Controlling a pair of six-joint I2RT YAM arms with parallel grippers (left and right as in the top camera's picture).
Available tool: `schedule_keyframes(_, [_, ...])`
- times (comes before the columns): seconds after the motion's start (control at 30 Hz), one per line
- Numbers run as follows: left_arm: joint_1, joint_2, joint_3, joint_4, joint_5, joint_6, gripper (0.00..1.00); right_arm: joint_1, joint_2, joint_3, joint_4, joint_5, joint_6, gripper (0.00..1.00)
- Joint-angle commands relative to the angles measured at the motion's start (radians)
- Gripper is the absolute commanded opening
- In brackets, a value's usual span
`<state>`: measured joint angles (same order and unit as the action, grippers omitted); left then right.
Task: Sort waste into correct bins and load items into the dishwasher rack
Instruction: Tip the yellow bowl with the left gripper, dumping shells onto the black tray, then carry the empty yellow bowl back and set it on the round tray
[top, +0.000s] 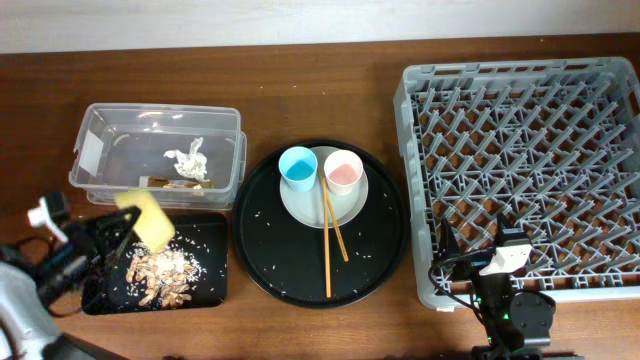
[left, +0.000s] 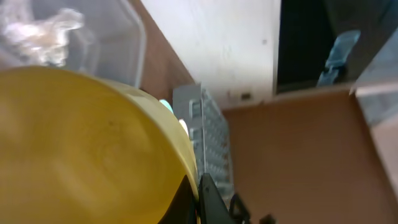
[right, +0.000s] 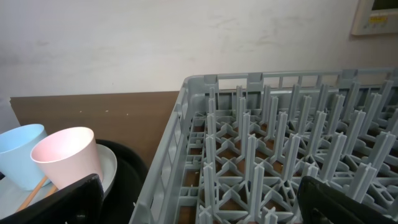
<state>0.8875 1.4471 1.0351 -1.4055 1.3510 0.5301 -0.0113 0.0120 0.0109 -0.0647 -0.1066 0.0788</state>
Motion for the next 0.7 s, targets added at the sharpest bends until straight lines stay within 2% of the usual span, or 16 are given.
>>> schedule_keyframes(0.0, [-0.130, -0.040, 0.085, 0.000, -0.045, -0.064, 0.00, 0.005, -0.005, -0.005, -0.006, -0.002, 0.004, 0.98])
schedule_keyframes(0.1, [-0.241, -0.054, 0.126, 0.033, -0.131, -0.152, 0.00, 0.005, -0.005, -0.005, -0.005, -0.002, 0.004, 0.98])
schedule_keyframes(0.17, [-0.316, -0.066, 0.139, 0.093, -0.214, -0.258, 0.00, 0.005, -0.005, -0.005, -0.005, -0.002, 0.004, 0.98])
schedule_keyframes(0.2, [-0.372, -0.078, 0.142, 0.152, -0.294, -0.359, 0.00, 0.005, -0.005, -0.005, -0.006, -0.002, 0.004, 0.98])
schedule_keyframes(0.3, [-0.492, -0.116, 0.142, 0.248, -0.489, -0.525, 0.00, 0.005, -0.005, -0.005, -0.005, -0.002, 0.004, 0.98])
schedule_keyframes(0.43, [-0.672, -0.164, 0.142, 0.320, -0.741, -0.670, 0.00, 0.005, -0.005, -0.005, -0.006, -0.002, 0.004, 0.98])
schedule_keyframes(0.67, [-1.115, -0.160, 0.142, 0.345, -1.185, -0.885, 0.00, 0.005, -0.005, -0.005, -0.006, -0.002, 0.004, 0.98])
